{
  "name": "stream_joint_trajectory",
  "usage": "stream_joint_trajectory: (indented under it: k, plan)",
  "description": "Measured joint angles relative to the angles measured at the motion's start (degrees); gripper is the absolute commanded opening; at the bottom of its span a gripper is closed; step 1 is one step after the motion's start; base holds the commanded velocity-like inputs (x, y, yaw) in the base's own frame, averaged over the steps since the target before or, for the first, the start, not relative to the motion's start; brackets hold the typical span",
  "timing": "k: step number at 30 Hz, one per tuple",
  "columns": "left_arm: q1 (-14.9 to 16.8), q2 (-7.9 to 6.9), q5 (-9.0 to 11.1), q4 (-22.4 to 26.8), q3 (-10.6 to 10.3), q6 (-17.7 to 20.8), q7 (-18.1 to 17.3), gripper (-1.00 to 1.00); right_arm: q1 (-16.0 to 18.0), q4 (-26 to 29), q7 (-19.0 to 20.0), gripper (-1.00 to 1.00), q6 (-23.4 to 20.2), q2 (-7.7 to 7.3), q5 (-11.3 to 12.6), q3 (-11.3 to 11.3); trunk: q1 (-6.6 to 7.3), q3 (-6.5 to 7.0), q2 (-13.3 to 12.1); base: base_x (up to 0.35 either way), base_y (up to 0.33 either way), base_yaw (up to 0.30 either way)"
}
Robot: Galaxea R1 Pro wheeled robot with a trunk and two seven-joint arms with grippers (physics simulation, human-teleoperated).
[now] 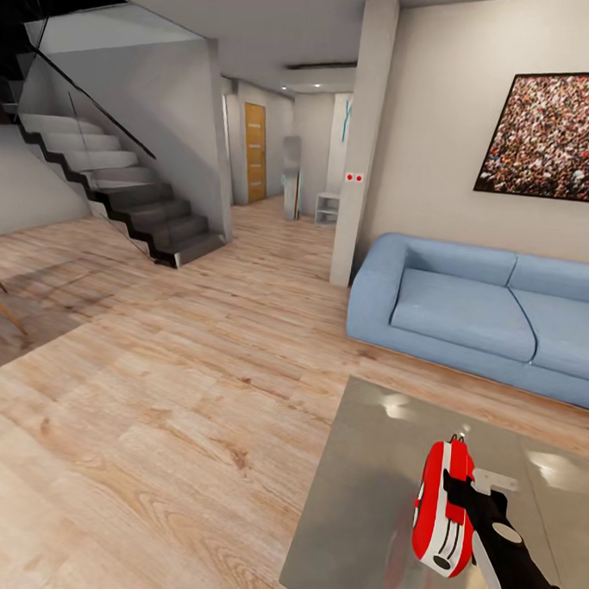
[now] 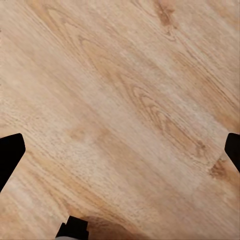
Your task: Turn on the radio receiver that's on the table in the living room.
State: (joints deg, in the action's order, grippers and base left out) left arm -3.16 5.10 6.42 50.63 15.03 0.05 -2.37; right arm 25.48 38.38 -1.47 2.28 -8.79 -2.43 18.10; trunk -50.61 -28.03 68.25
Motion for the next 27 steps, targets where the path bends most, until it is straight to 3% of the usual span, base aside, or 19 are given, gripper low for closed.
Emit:
stream_joint_trajectory:
  k: [12,15,23,27]
  plan:
    - [0.0,0.0,0.0,0.0,0.0,-0.05,-0.03,1.0,0.0,0.0,0.07,-1.0,0.0,0.0,0.07,0.0,2.64,2.15,-4.81,0.0,0.0,0.0]
    - [0.0,0.0,0.0,0.0,0.0,-0.02,-0.12,1.0,0.0,0.05,0.09,-1.0,-0.05,0.0,-0.03,-0.23,2.64,2.16,-4.83,0.0,0.0,0.0]
    - [0.0,0.0,0.0,-0.01,0.0,0.04,-0.18,1.0,0.03,5.57,0.05,-1.0,-0.67,0.01,0.35,-5.37,2.64,2.16,-4.83,0.0,0.0,0.0]
    - [0.01,-0.01,-0.02,-0.01,0.0,0.04,-0.16,1.0,0.04,9.33,0.0,-1.0,-0.83,0.0,0.41,-5.95,2.64,2.17,-4.83,0.0,0.0,0.0]
